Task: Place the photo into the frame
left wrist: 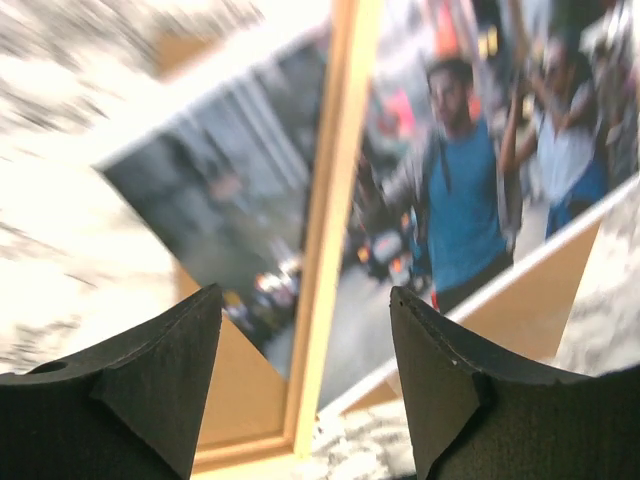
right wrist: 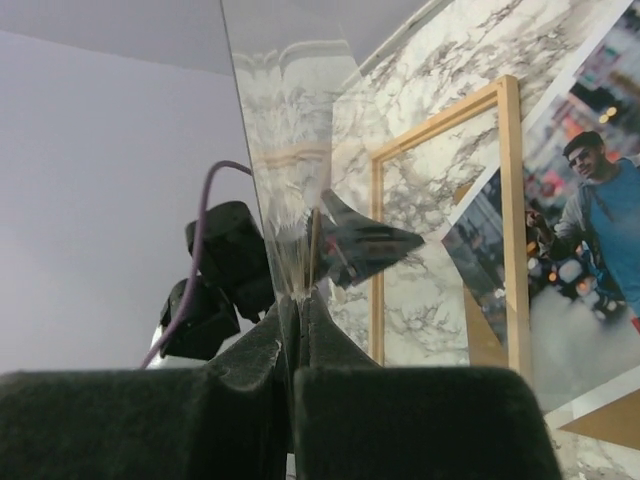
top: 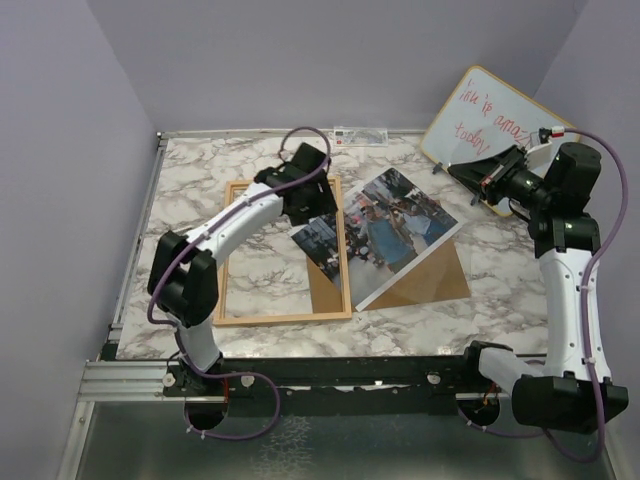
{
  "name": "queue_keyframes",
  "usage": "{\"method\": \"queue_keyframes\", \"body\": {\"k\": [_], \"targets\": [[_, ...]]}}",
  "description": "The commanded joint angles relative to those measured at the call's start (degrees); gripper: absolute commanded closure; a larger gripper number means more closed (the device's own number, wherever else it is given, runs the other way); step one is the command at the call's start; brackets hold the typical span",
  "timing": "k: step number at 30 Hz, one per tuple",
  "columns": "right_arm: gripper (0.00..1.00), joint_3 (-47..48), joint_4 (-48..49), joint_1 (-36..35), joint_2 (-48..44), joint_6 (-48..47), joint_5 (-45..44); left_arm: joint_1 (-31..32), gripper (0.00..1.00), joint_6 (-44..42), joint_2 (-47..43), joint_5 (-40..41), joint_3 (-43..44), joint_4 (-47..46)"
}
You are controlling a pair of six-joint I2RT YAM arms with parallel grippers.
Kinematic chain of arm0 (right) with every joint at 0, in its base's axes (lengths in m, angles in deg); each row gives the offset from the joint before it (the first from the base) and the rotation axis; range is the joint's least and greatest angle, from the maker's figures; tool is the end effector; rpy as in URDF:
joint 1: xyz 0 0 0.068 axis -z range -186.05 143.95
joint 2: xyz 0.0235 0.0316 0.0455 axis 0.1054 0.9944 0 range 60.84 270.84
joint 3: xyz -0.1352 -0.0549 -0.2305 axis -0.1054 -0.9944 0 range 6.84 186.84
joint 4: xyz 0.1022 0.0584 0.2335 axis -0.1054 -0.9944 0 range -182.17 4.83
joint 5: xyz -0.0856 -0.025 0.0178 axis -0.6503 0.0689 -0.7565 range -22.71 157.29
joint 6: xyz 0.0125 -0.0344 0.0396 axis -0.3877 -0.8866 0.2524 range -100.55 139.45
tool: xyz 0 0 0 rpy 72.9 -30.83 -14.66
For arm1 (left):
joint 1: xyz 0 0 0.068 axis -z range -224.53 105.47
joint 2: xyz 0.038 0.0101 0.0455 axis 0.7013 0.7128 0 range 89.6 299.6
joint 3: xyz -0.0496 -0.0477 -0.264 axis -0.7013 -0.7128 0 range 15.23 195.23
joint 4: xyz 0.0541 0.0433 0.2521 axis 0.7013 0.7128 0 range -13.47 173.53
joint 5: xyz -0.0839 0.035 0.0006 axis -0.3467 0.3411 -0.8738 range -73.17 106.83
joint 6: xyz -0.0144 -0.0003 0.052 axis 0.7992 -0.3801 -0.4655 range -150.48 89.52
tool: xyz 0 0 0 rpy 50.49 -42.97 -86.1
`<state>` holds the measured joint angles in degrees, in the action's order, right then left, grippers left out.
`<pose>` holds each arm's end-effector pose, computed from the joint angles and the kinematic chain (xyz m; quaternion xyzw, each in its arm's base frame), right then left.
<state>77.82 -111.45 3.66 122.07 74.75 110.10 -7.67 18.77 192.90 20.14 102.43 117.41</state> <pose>0.2213 -0.0133 0.4170 0.2169 0.7465 0.4854 0.4000 0.3152 -0.2338 0.2683 -0.1115 0.9519 -0.1737 0.2265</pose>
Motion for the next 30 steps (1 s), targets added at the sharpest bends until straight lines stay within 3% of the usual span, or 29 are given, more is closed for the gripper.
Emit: {"method": "queue_keyframes", "body": {"k": [1,9,17,20,25,30], "targets": [[0.99,0.6,5.6,-2.8,1.1,4.7,3.3,-10.2,0.29,-7.4,-4.6,4.8,3.1,4.0],[0.99,1.1,12.8,-18.2,7.8,11.6,-4.0,-22.1,0.14,-18.8,-2.3,10.3,4.7,5.6],[0.99,4.5,22.3,-33.1,17.5,23.2,-11.4,-34.0,0.07,-22.1,-1.3,12.3,6.3,7.3],[0.99,3.7,30.8,-35.5,21.6,29.0,-10.6,-38.0,0.08,-19.1,-1.4,15.2,5.7,8.8],[0.99,9.2,31.7,-36.5,28.0,29.7,-10.2,-43.7,0.07,-17.4,-4.5,20.4,3.7,8.8],[0.99,18.0,29.8,-36.9,32.9,29.4,-9.0,-47.2,0.06,-18.2,-5.4,19.9,3.7,8.1]]}}
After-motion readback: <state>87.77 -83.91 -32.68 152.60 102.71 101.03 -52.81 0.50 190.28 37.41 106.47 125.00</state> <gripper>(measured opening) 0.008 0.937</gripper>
